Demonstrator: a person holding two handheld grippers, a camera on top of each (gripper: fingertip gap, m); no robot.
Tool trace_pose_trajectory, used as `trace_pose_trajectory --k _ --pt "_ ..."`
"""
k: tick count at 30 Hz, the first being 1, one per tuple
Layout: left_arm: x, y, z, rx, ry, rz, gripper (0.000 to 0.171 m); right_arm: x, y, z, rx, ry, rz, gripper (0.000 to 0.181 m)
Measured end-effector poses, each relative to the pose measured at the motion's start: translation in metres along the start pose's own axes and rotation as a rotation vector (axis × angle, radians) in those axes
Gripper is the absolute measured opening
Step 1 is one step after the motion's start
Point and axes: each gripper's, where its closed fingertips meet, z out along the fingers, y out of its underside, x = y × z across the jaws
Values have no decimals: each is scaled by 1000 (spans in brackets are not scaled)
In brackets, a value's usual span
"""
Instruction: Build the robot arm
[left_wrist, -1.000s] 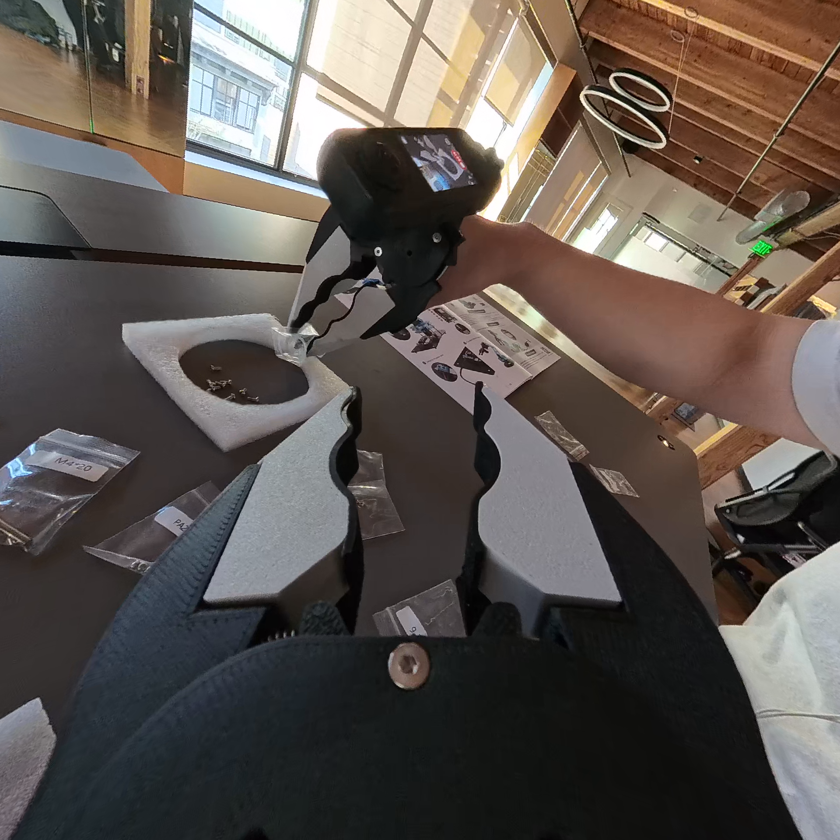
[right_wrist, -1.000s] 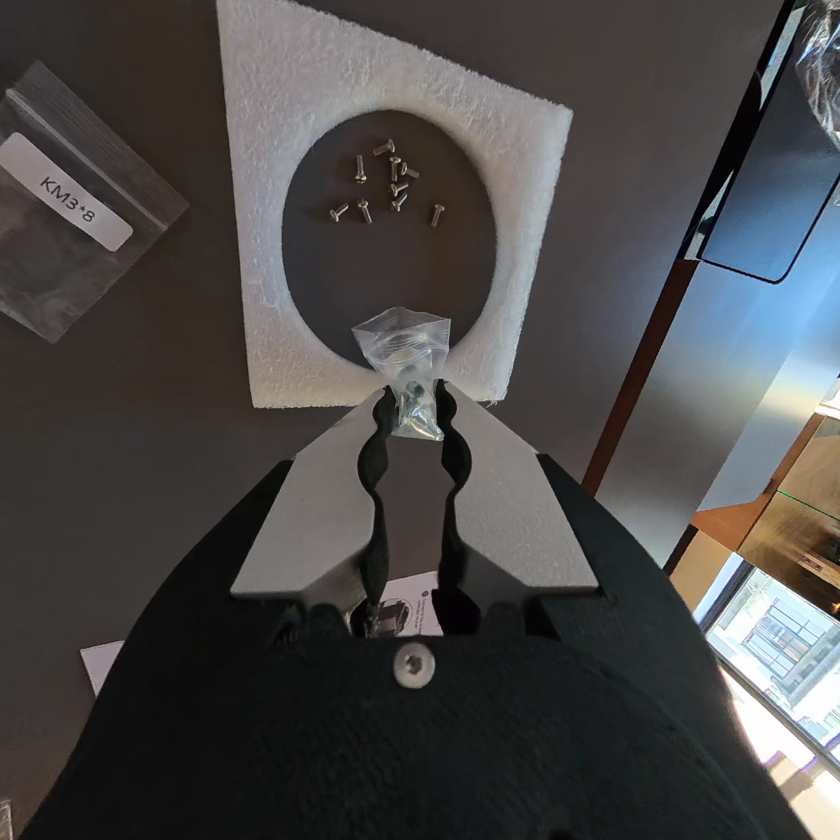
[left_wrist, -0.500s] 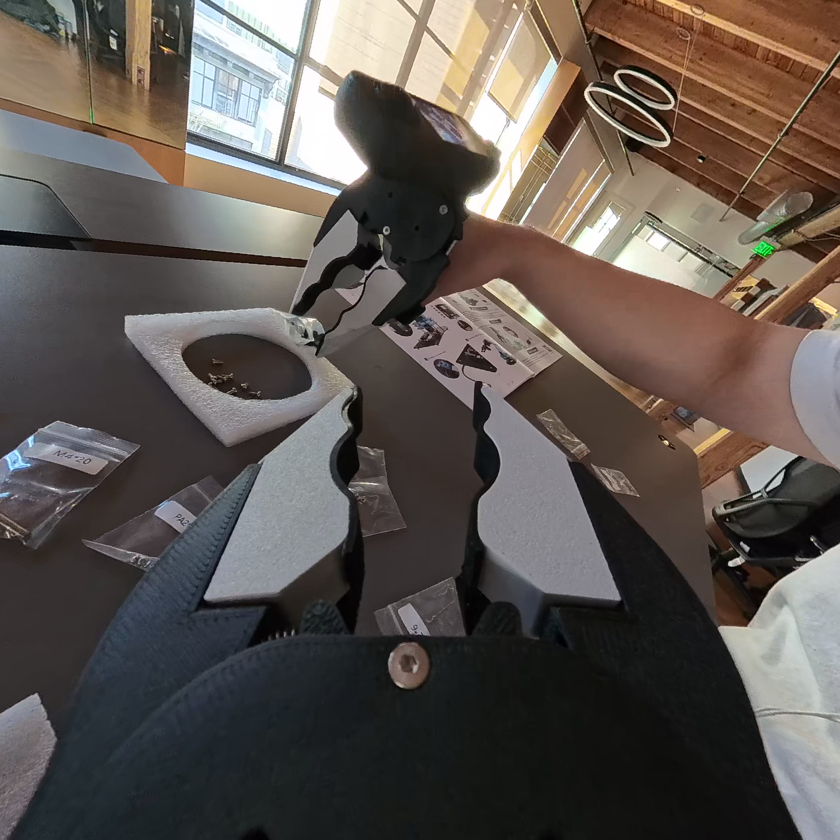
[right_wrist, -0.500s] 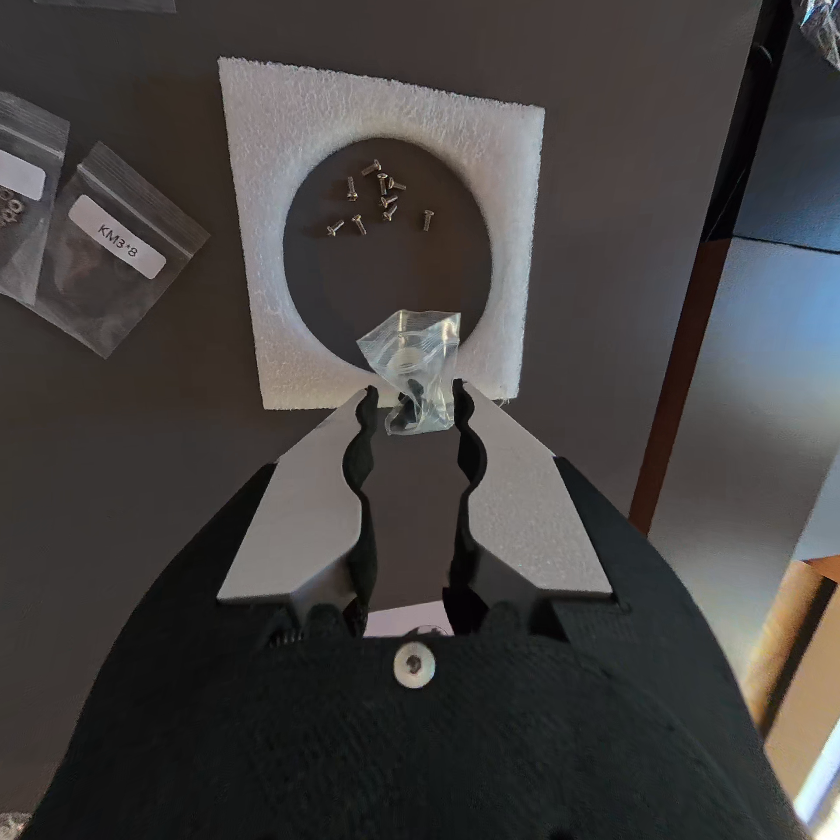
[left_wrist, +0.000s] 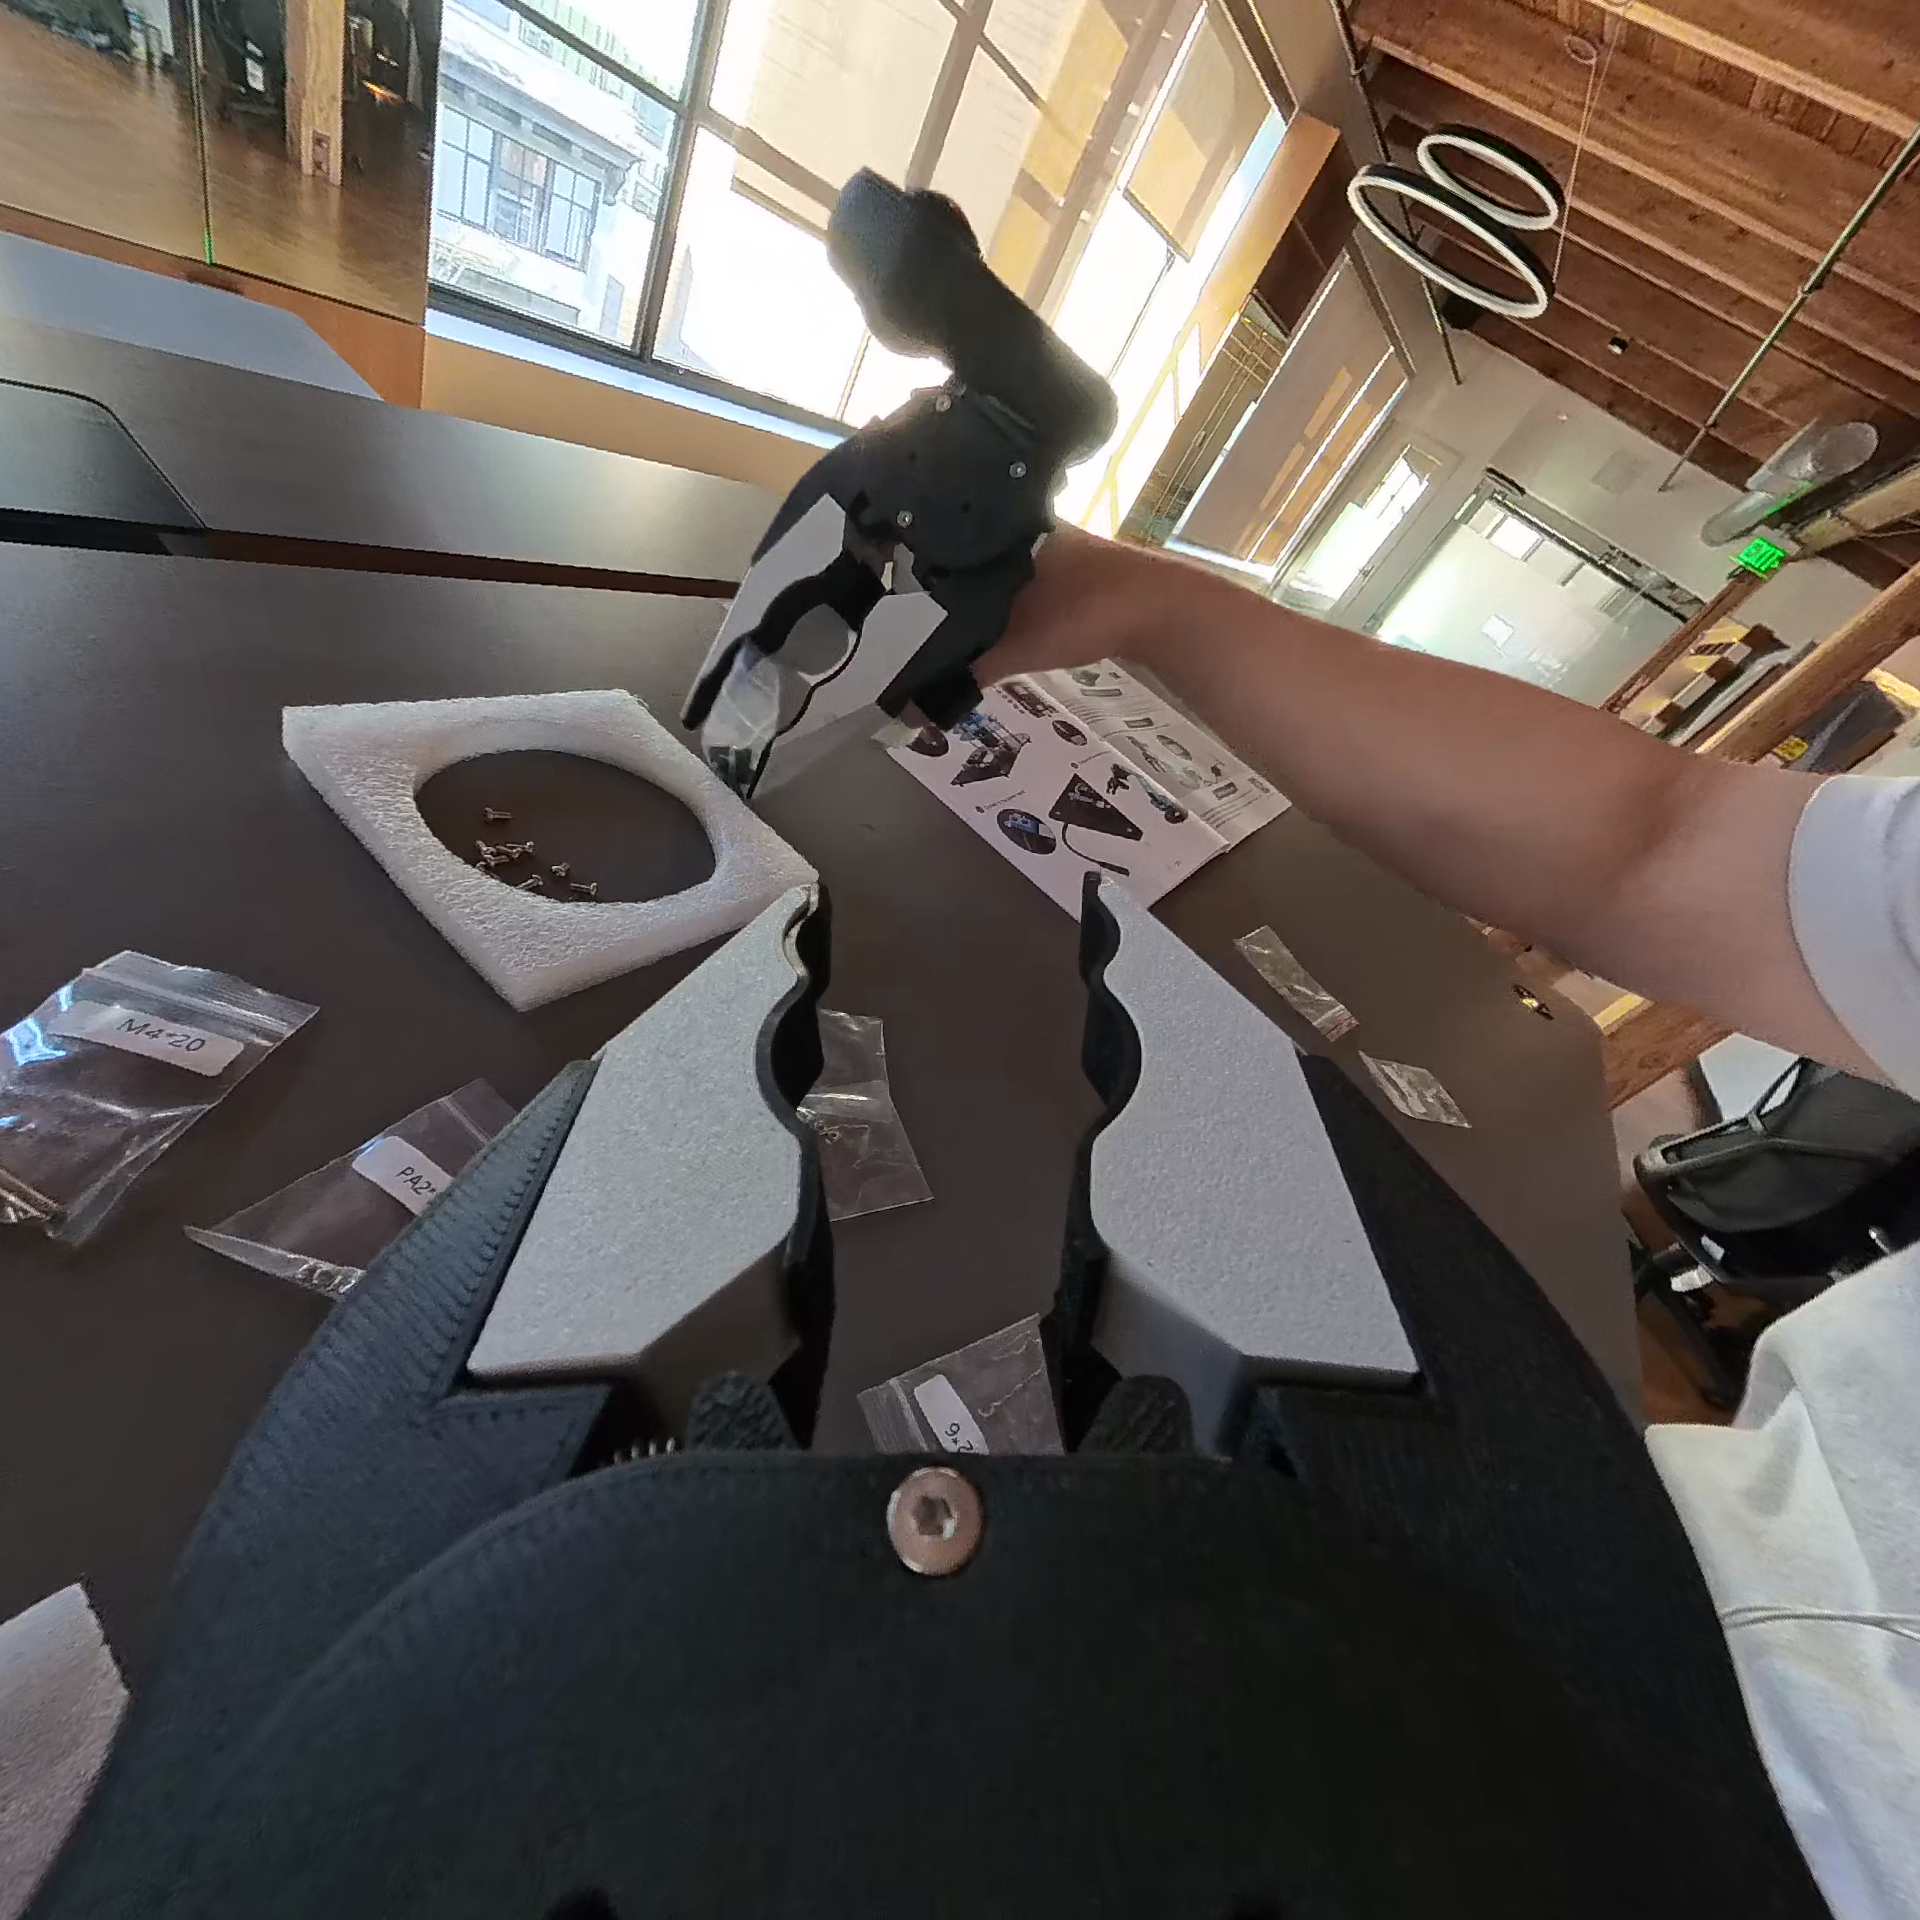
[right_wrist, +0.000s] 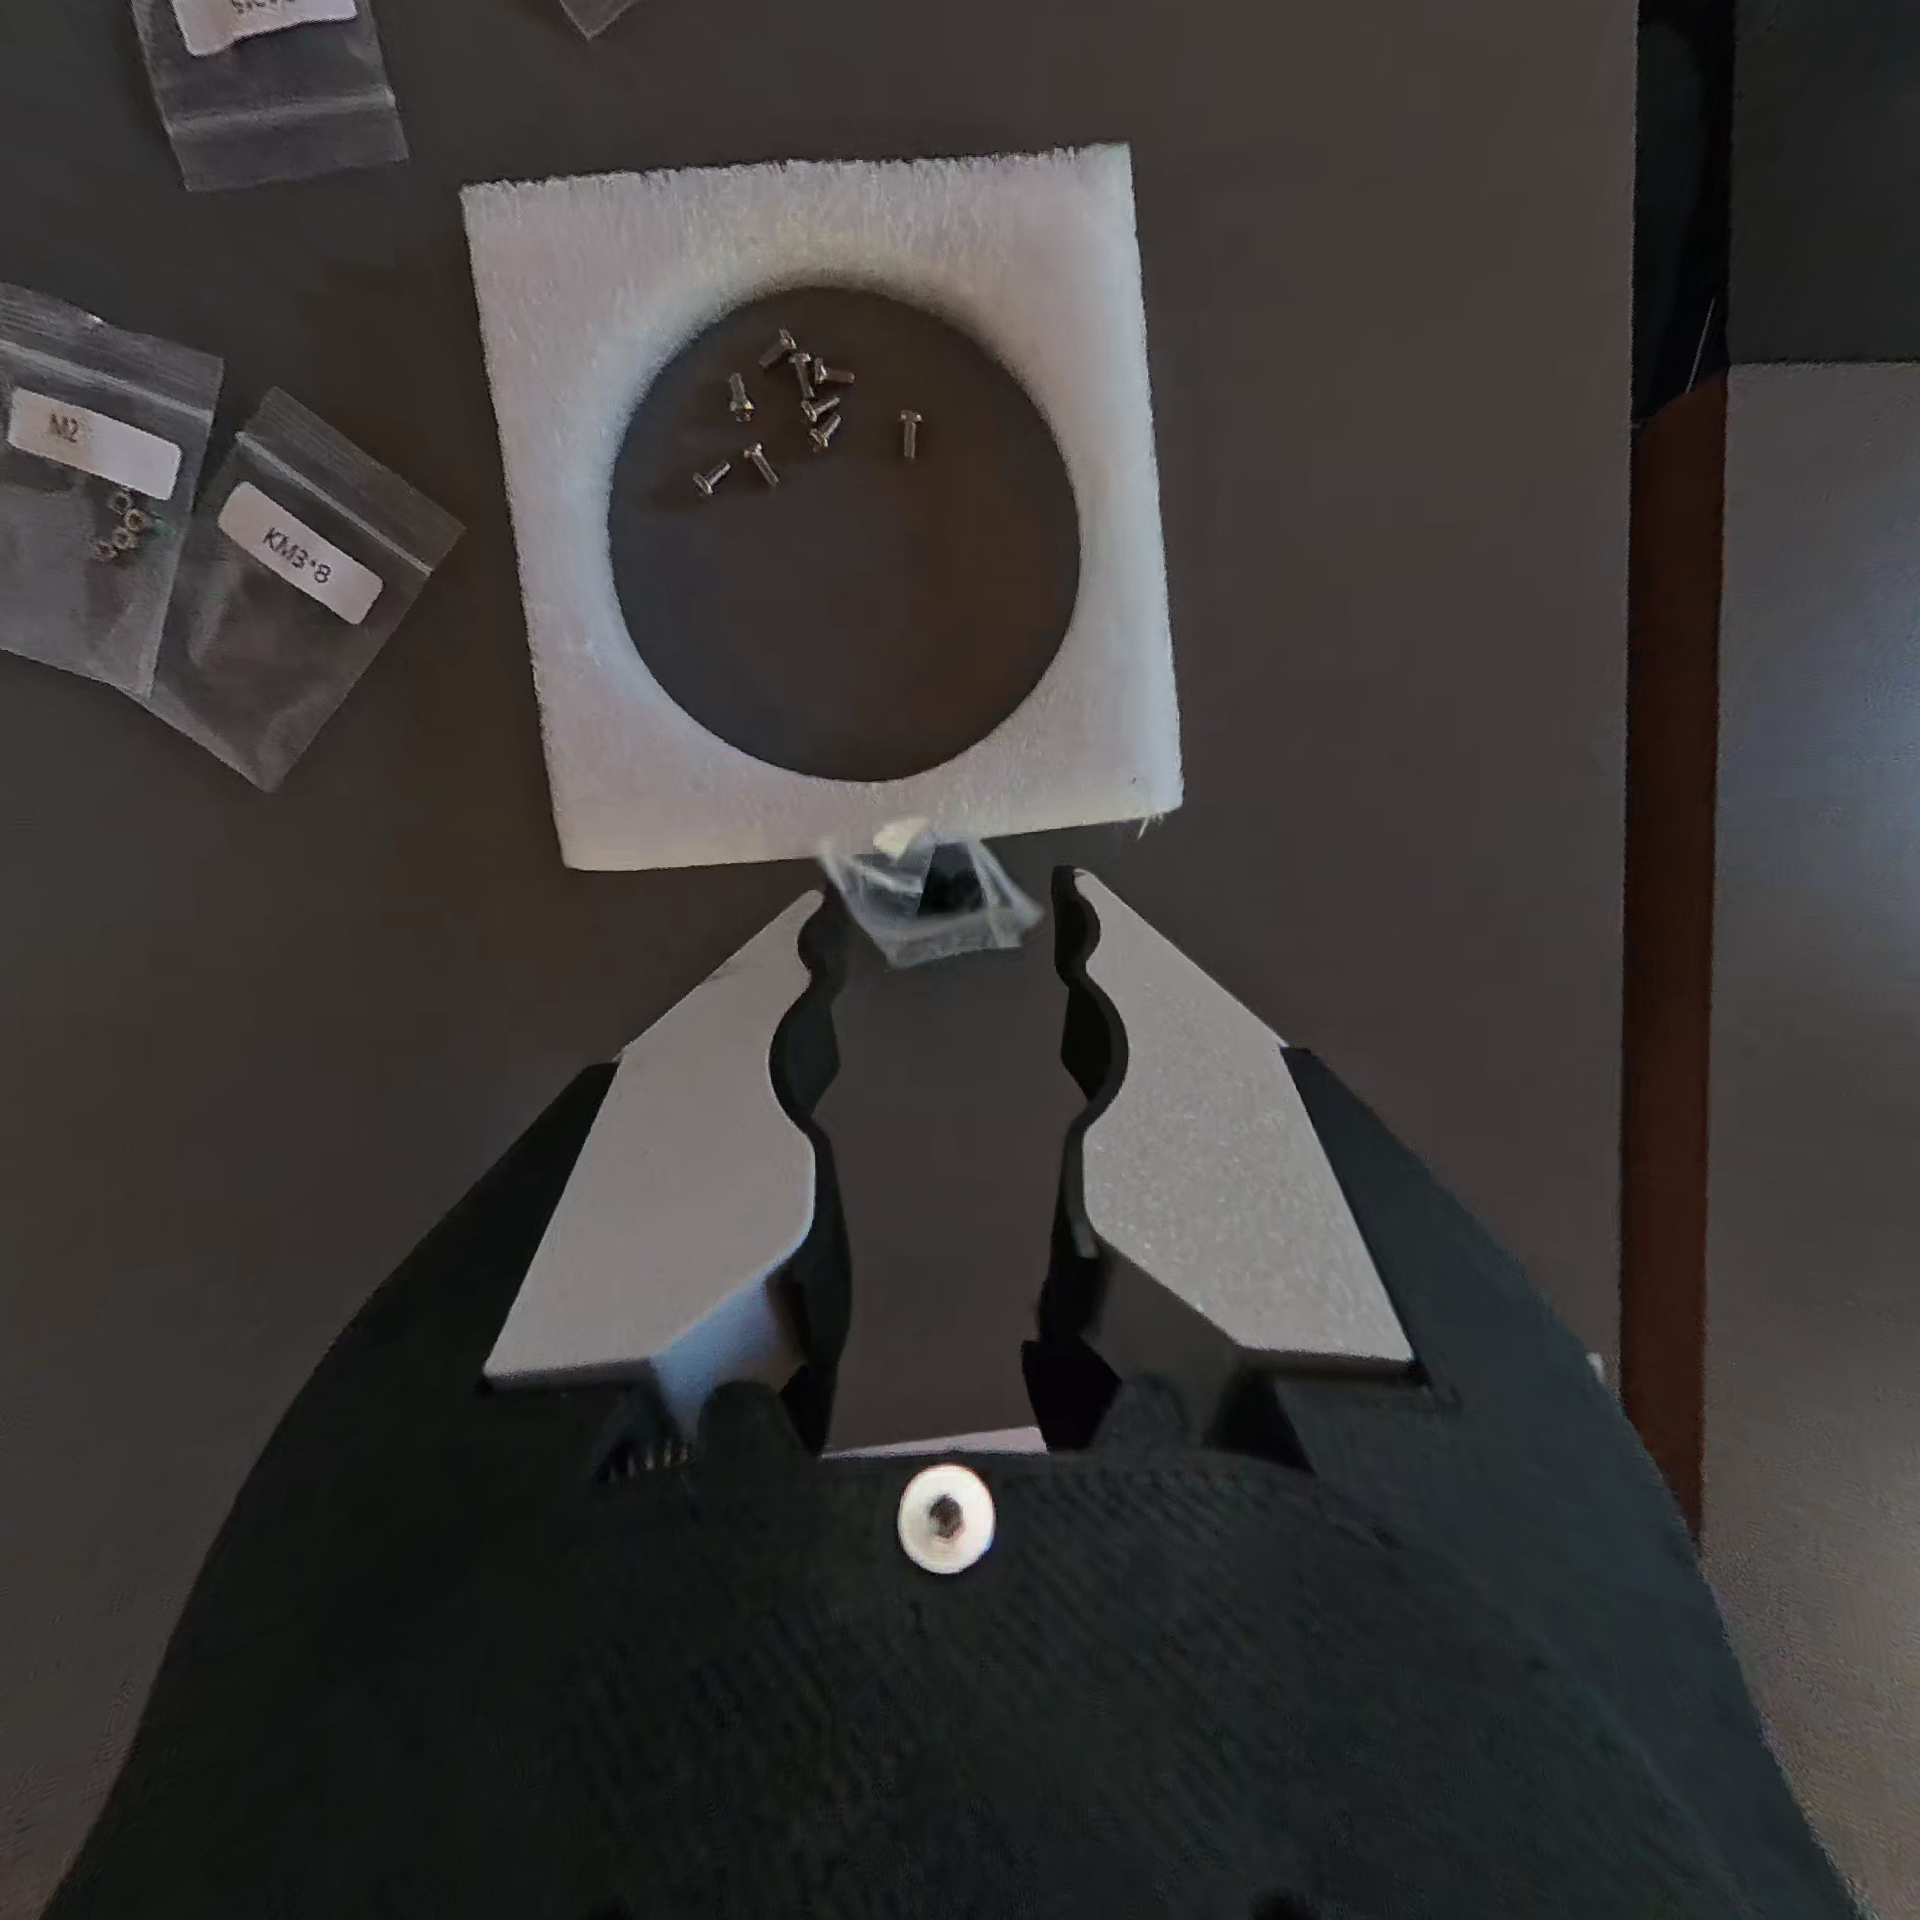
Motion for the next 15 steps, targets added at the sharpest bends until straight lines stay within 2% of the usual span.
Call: trace_pose_trajectory --k 6,9,13,15 --pt "0 2 1 -9 1 -4 47 -3 1 3 166 1 127 40" --pt "1 2 2 -11 2 -1 47 3 4 6 191 60 179 39" --pt "3 4 3 -19 10 -1 46 2 4 7 244 54 218 25" --pt "5 5 4 -22 15 -2 46 2 6 6 252 60 242 25"
